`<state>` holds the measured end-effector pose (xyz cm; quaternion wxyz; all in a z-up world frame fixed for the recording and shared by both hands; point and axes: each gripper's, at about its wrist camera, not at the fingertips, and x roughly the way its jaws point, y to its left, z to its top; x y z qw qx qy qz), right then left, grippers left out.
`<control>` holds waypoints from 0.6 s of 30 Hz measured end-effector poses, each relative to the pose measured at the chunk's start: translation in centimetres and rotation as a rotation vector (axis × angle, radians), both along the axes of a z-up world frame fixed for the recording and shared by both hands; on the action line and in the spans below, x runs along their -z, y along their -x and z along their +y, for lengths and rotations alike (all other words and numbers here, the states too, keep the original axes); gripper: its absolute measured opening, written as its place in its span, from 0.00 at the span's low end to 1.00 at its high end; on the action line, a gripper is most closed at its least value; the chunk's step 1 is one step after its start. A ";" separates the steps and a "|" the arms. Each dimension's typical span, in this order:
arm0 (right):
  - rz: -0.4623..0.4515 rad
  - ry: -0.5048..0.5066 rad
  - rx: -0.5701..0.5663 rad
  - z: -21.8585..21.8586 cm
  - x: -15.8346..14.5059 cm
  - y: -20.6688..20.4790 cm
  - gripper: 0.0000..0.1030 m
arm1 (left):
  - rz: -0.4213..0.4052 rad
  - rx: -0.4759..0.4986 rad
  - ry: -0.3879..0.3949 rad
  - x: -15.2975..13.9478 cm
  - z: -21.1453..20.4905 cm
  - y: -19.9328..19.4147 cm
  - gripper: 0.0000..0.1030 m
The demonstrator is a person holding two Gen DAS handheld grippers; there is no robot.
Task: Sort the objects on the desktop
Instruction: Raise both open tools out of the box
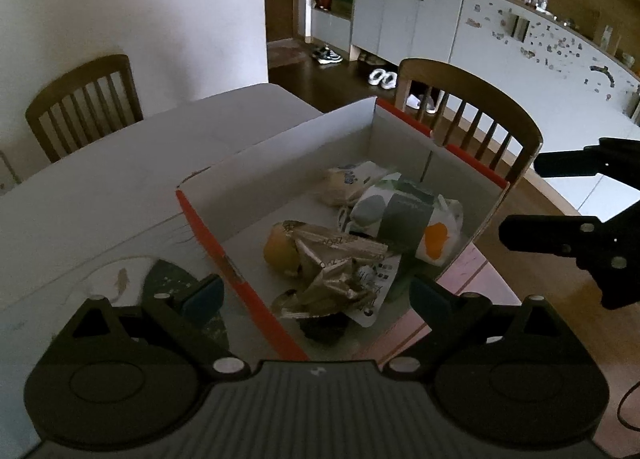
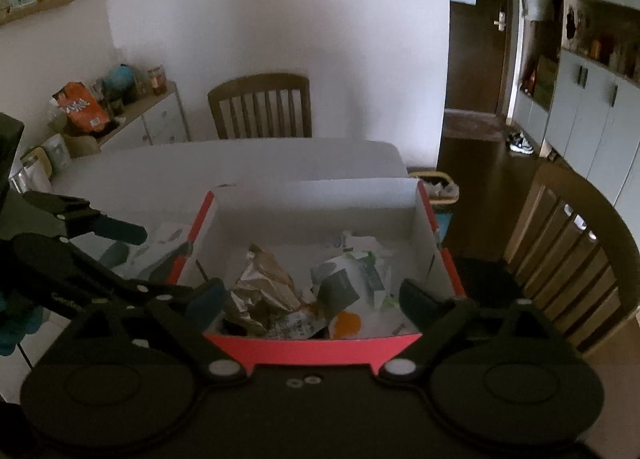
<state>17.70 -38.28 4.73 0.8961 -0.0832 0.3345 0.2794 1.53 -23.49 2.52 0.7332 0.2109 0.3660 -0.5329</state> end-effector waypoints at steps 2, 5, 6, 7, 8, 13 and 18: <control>-0.007 -0.001 0.002 0.0 0.0 0.4 0.92 | -0.006 -0.001 0.005 -0.1 0.5 0.3 0.97; -0.004 -0.015 0.011 -0.2 0.3 1.0 0.92 | 0.009 -0.013 0.017 0.0 1.4 0.4 0.97; -0.002 -0.016 0.012 -0.2 0.4 1.1 0.92 | 0.021 -0.026 0.020 0.0 1.8 0.4 0.97; -0.001 -0.012 0.015 -0.2 0.5 1.4 0.92 | 0.026 -0.027 0.023 0.1 2.0 0.5 0.97; -0.005 -0.007 0.019 -0.2 0.6 1.6 0.92 | 0.028 -0.029 0.025 0.1 2.2 0.6 0.97; -0.002 -0.010 0.039 0.0 1.1 2.5 0.92 | 0.032 -0.082 0.046 0.3 3.4 0.8 0.97; 0.015 -0.014 0.046 -0.2 1.9 3.2 0.92 | -0.015 -0.093 0.039 1.0 4.1 1.3 0.97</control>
